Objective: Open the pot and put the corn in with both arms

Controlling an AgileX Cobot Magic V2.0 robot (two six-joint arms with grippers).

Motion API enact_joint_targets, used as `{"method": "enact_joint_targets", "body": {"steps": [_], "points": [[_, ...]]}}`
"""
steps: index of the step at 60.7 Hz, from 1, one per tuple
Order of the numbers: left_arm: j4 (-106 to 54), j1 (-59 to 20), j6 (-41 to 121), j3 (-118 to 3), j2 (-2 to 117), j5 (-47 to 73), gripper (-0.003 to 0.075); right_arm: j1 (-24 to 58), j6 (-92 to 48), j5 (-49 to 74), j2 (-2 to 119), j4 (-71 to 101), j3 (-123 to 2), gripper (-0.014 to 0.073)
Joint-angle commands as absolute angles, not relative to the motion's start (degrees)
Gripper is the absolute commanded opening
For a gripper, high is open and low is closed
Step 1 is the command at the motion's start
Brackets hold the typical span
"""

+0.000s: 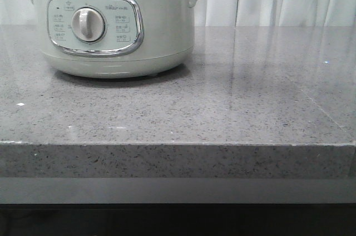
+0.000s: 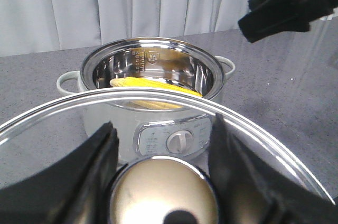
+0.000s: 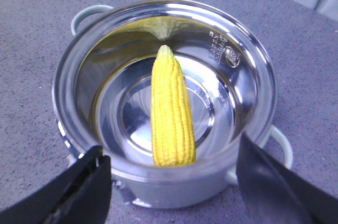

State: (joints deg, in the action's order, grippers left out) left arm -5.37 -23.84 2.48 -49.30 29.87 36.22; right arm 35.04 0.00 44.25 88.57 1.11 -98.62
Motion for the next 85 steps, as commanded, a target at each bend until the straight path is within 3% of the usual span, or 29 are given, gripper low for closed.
{"method": "enact_joint_targets", "body": {"steps": [1,15,35,85], "points": [[-5.71,-23.85,2.05,-51.30,29.82,27.98,0.0227,34.89,0.00,33.71,79.03,1.10,-91.04,0.0520],[-5.71,-23.85,2.05,-51.30,29.82,27.98,0.0227,34.89,0.00,19.92,58.85,1.10,-66.11,0.0520],[-5.71,-23.85,2.05,-51.30,29.82,27.98,0.0227,34.89,0.00,20.13,39.30,1.10,-47.77,0.0520],[-5.71,-23.85,2.05,-51.30,29.82,27.24,0.0227,34.89,0.00,20.54,35.10,1.10,-43.82,0.0520]]}}
